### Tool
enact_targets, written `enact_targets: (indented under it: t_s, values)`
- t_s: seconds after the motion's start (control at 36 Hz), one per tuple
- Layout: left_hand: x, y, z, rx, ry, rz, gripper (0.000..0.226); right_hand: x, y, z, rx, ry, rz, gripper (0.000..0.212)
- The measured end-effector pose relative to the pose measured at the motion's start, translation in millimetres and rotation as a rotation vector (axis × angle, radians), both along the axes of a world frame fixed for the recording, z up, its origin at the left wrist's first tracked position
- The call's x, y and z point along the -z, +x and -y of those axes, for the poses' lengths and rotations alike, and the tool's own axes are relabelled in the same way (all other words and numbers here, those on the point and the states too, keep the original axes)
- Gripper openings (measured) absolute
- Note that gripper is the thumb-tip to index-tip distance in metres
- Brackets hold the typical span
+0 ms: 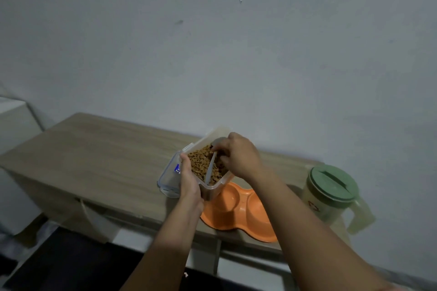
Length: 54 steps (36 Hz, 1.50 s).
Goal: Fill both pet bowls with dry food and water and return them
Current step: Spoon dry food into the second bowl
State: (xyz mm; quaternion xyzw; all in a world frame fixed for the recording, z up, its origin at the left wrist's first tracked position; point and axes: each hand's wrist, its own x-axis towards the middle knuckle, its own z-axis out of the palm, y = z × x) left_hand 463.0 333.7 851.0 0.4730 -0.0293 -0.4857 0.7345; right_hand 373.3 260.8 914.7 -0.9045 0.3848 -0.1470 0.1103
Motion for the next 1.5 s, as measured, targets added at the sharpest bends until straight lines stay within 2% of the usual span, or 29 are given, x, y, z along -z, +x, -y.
enact_targets:
  t_s: [0.11,0.28,0.39,0.53,0.58,0.72,0.86,0.97,1.08,1.17,1.19,1.28,1.33,1.5]
  values:
    - [-4,2,-4,0.026,0.044,0.027,0.079,0,8,-2,-0.124,-0.002,-0.120,0.035]
    - [-9,3,-11,0.057,0.045,0.034,0.075,1,15,-3,-0.179,0.014,-0.134,0.025]
    - [-6,6,-11,0.058,0.064,0.051,0.076,3,14,0,-0.136,0.014,0.095,0.022]
    - [1,10,-9,-0.001,0.048,0.047,0.077,2,10,6,0.046,0.034,0.458,0.020]
    - [0,9,-11,-0.006,0.051,0.034,0.082,4,9,10,0.143,0.044,0.526,0.022]
    - [10,8,-10,0.041,0.090,0.014,0.123,15,8,18,0.395,0.226,0.683,0.028]
    - [15,9,-7,0.037,0.129,0.039,0.121,20,6,18,0.527,0.428,0.797,0.028]
    - [24,12,-6,0.025,0.150,0.021,0.131,24,8,18,0.579,0.548,0.845,0.029]
    - [14,9,-12,0.001,0.138,0.051,0.114,29,8,18,0.642,0.688,0.914,0.027]
    - [24,11,-10,-0.020,0.135,0.054,0.125,35,9,18,0.706,0.797,0.964,0.028]
    - [23,11,-12,-0.029,0.141,0.060,0.121,37,9,18,0.732,0.829,0.979,0.028]
    - [5,8,-20,-0.055,0.136,0.054,0.086,44,10,17,0.793,0.915,1.031,0.026]
    - [6,9,-21,-0.069,0.138,0.035,0.072,48,11,17,0.819,0.963,1.053,0.026]
    - [15,12,-23,-0.078,0.145,0.007,0.065,59,17,14,0.859,1.045,1.099,0.023]
